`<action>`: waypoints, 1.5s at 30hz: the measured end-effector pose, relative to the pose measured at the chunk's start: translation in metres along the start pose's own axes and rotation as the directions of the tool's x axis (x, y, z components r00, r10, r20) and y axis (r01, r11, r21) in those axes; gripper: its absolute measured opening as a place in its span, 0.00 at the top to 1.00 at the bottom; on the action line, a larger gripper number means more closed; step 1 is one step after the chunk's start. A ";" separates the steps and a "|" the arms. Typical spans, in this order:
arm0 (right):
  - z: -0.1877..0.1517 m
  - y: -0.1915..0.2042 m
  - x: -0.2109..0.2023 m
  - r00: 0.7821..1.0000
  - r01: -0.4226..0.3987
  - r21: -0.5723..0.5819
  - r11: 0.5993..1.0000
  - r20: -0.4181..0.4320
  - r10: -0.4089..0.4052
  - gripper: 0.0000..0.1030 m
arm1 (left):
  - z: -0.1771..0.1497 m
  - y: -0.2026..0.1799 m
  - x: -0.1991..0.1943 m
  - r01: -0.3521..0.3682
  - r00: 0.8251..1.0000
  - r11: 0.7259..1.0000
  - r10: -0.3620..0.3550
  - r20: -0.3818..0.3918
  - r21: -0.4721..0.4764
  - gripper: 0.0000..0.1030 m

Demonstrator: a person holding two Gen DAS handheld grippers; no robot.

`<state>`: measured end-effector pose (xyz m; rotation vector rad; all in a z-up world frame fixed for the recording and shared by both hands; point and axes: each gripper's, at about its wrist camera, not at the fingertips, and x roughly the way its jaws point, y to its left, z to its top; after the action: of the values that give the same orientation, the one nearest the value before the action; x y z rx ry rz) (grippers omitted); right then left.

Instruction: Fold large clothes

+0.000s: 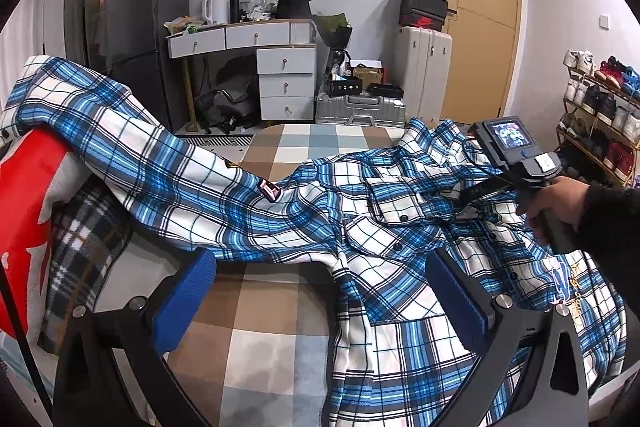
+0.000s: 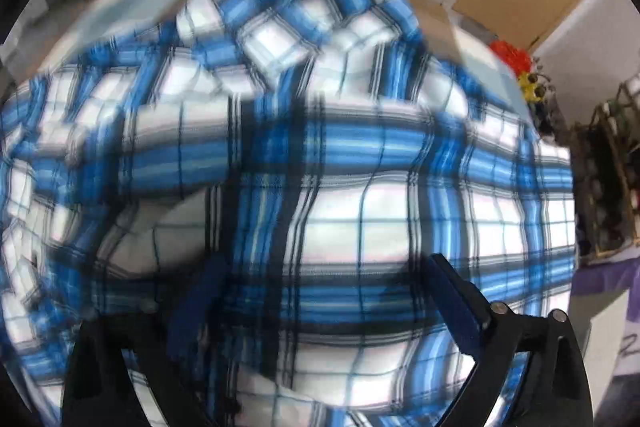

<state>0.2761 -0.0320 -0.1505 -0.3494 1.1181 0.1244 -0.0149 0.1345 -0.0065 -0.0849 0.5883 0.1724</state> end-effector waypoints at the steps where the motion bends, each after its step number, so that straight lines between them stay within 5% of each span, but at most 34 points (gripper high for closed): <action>1: 0.002 -0.001 0.000 1.000 -0.013 0.013 1.000 0.009 0.013 0.01 | 0.000 -0.001 0.001 0.000 1.000 1.000 0.000 -0.002 0.005 0.01; 3: 0.001 -0.005 0.004 0.996 -0.078 0.028 0.997 -0.029 0.079 0.03 | 0.000 -0.002 0.001 0.005 1.000 1.000 -0.005 -0.005 0.011 0.01; 7: -0.015 -0.035 -0.004 0.993 -0.113 0.113 0.987 0.052 0.108 0.02 | 0.001 0.001 -0.002 -0.002 1.000 1.000 0.002 0.009 -0.003 0.01; 10: -0.043 -0.051 0.019 0.991 -0.108 0.169 0.980 -0.057 0.119 0.02 | 0.002 0.001 -0.003 -0.024 0.999 1.000 0.024 0.024 -0.006 0.01; 12: -0.062 -0.057 0.016 0.988 -0.137 0.171 0.976 -0.041 0.146 0.00 | 0.003 0.002 -0.002 -0.048 0.998 0.999 0.048 0.035 -0.003 0.01; 15: -0.091 -0.059 0.001 0.966 -0.249 0.212 0.945 -0.008 0.257 0.00 | 0.003 0.005 0.000 -0.078 0.996 0.997 0.079 0.043 -0.012 0.01; 20: -0.162 -0.057 -0.067 0.867 -0.493 0.264 0.829 0.231 0.442 0.00 | 0.001 0.014 0.000 -0.108 0.993 0.993 0.109 0.033 -0.046 0.01; 25: -0.209 -0.044 -0.138 0.657 -0.720 0.182 0.669 0.490 0.573 0.00 | -0.002 0.022 -0.014 -0.098 0.994 0.992 0.101 0.043 -0.083 0.01; 27: -0.223 -0.032 -0.155 0.605 -0.730 0.103 0.676 0.557 0.569 0.00 | 0.004 0.027 -0.021 -0.099 0.994 0.990 0.103 0.043 -0.096 0.01; 29: -0.243 -0.020 -0.172 0.588 -0.676 0.020 0.737 0.616 0.523 0.00 | 0.015 0.035 -0.032 -0.122 0.990 0.987 0.127 0.052 -0.103 0.01; 31: -0.250 -0.002 -0.184 0.600 -0.606 -0.029 0.795 0.639 0.481 0.00 | 0.029 0.047 -0.050 -0.167 0.980 0.981 0.176 0.096 -0.096 0.01; 35: -0.256 0.004 -0.197 0.559 -0.605 -0.077 0.792 0.667 0.492 0.00 | 0.068 0.087 -0.072 -0.256 0.957 0.962 0.267 0.111 -0.098 0.01; 38: -0.255 -0.001 -0.200 0.527 -0.648 -0.081 0.757 0.670 0.523 0.00 | 0.087 0.144 -0.076 -0.268 0.959 0.936 0.283 0.033 -0.230 0.01; 41: -0.264 -0.005 -0.208 0.514 -0.667 -0.079 0.741 0.672 0.533 0.00 | 0.096 0.208 -0.067 -0.260 0.965 0.882 0.249 -0.080 -0.392 0.01; 43: -0.264 -0.006 -0.205 0.515 -0.673 -0.085 0.735 0.659 0.548 0.00 | 0.097 0.251 -0.060 -0.283 0.959 0.814 0.248 -0.137 -0.507 0.01; 45: -0.266 -0.004 -0.207 0.514 -0.671 -0.102 0.735 0.650 0.559 0.00 | 0.094 0.270 -0.051 -0.240 0.971 0.777 0.182 -0.157 -0.582 0.01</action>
<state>-0.0416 -0.1093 -0.0684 0.2738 0.4893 0.7456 -0.0552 0.4043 0.0917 -0.6508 0.6177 0.5788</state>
